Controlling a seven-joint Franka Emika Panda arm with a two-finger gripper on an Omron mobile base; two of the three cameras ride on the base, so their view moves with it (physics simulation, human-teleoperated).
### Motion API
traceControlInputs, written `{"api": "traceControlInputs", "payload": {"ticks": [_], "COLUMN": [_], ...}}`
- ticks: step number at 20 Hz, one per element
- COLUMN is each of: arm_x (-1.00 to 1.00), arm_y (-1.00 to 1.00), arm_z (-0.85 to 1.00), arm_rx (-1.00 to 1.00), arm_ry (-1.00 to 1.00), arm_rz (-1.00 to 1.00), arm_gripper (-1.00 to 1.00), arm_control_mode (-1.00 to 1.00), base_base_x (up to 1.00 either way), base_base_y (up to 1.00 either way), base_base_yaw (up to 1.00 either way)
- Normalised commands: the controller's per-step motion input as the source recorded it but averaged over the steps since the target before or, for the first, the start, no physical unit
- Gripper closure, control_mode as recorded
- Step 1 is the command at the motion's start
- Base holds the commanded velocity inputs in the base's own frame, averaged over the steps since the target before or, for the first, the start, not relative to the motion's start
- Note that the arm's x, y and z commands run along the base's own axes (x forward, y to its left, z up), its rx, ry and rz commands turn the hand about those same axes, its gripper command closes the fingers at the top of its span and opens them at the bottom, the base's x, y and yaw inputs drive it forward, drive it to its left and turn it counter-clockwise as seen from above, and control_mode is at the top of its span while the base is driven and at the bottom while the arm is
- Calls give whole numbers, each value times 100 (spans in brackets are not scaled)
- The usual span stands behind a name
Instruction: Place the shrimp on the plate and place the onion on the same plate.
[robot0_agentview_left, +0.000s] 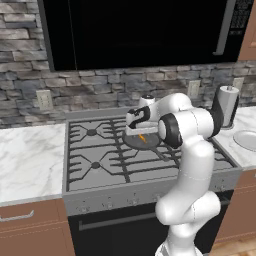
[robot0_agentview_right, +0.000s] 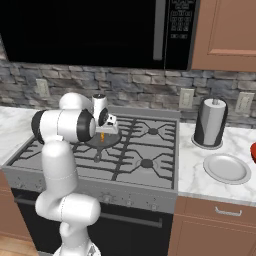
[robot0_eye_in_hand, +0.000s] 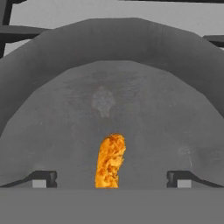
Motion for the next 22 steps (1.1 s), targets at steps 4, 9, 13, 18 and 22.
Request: {"api": "traceControlInputs", "payload": {"ticks": [4, 9, 13, 18, 22], "arm_x": [0, 0, 0, 0, 0], "arm_y": [0, 0, 0, 0, 0], "arm_z": [-13, -30, -17, -33, -36], "arm_rx": [0, 0, 0, 0, 0], "arm_ry": [0, 0, 0, 0, 0], "arm_rz": [0, 0, 0, 0, 1], "arm_gripper": [-100, 100, 100, 100, 100], "arm_control_mode": [-100, -100, -100, -100, -100], "base_base_x": [0, 0, 0, 0, 0], "base_base_y": [0, 0, 0, 0, 0], "base_base_yaw": [0, 0, 0, 0, 0]}}
